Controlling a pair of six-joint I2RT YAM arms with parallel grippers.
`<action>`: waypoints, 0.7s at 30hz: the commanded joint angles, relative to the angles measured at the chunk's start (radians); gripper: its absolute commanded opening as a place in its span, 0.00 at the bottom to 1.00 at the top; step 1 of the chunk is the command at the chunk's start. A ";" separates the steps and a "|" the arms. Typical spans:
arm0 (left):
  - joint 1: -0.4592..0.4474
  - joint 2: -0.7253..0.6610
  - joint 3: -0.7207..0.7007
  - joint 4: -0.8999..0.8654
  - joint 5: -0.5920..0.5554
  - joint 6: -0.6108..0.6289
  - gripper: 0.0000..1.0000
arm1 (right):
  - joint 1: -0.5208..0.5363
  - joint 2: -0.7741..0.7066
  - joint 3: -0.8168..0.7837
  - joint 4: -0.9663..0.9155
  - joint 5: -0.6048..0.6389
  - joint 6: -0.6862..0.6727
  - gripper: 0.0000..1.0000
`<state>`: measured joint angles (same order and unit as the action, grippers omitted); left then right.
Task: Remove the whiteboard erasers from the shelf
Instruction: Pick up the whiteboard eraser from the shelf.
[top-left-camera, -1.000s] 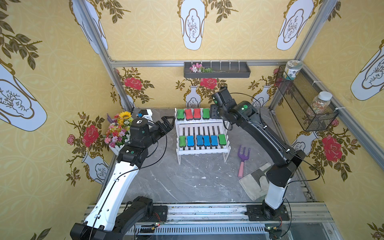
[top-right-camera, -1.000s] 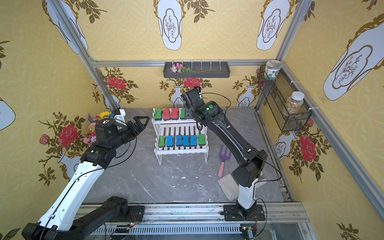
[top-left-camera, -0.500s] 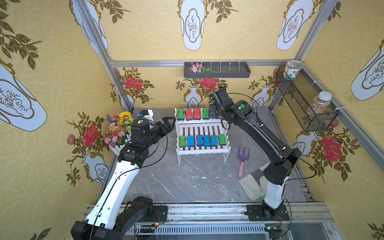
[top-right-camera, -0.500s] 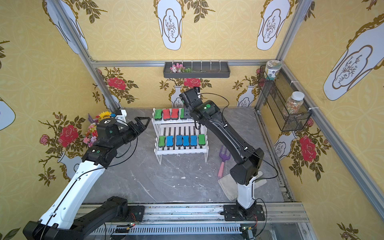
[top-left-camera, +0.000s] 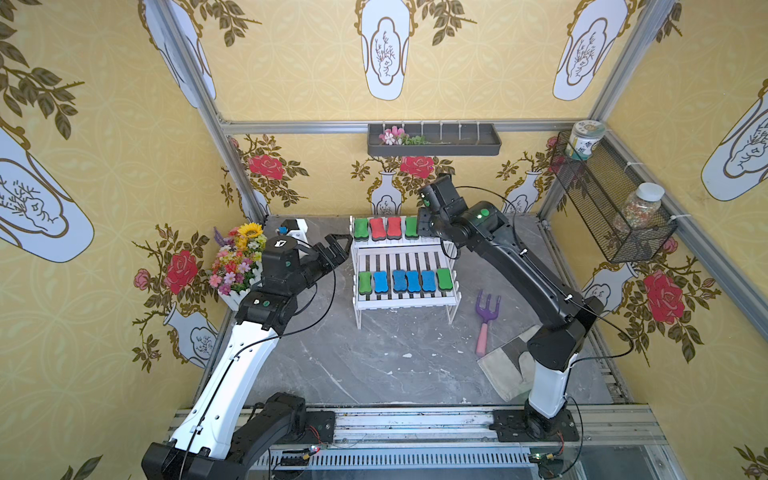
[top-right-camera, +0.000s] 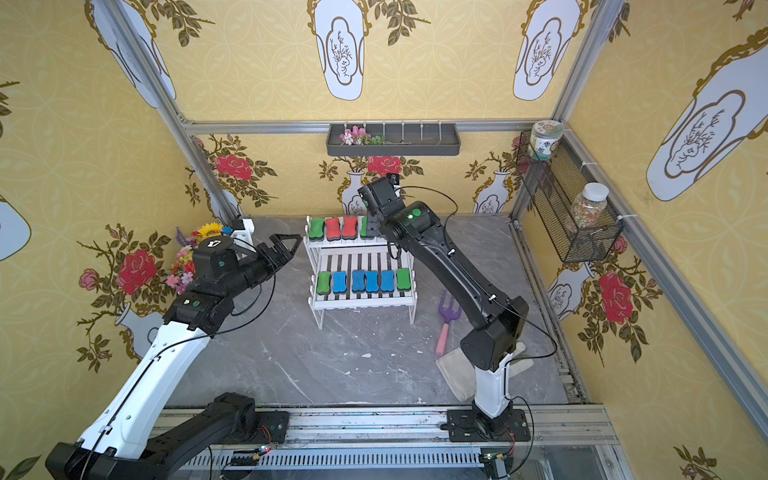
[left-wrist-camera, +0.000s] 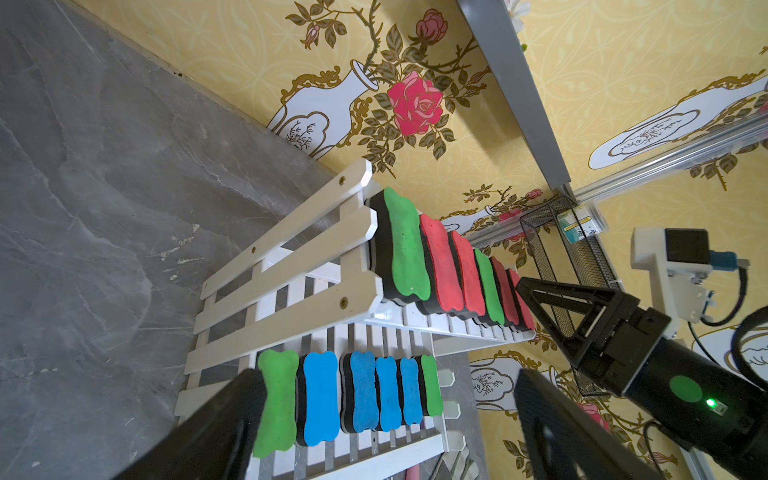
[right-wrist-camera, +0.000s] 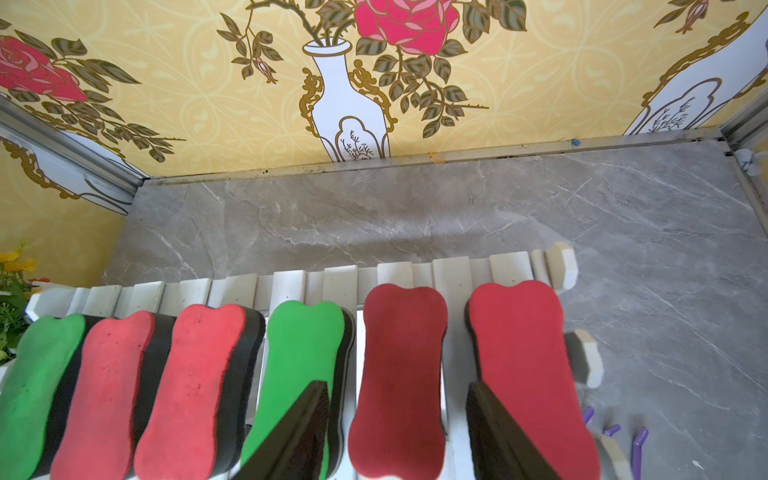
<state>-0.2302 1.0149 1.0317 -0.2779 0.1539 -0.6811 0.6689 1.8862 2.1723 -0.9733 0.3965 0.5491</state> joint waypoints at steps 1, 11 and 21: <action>0.000 -0.005 0.003 0.009 0.001 0.015 1.00 | 0.001 0.008 0.001 0.016 0.015 0.033 0.57; 0.000 -0.016 0.000 -0.004 -0.008 0.028 1.00 | -0.001 0.042 0.009 0.002 0.040 0.061 0.55; 0.001 -0.018 -0.010 -0.006 -0.007 0.029 1.00 | -0.003 0.060 0.000 -0.030 0.059 0.082 0.50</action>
<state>-0.2302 0.9981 1.0294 -0.2848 0.1524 -0.6651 0.6651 1.9392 2.1754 -0.9894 0.4290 0.6121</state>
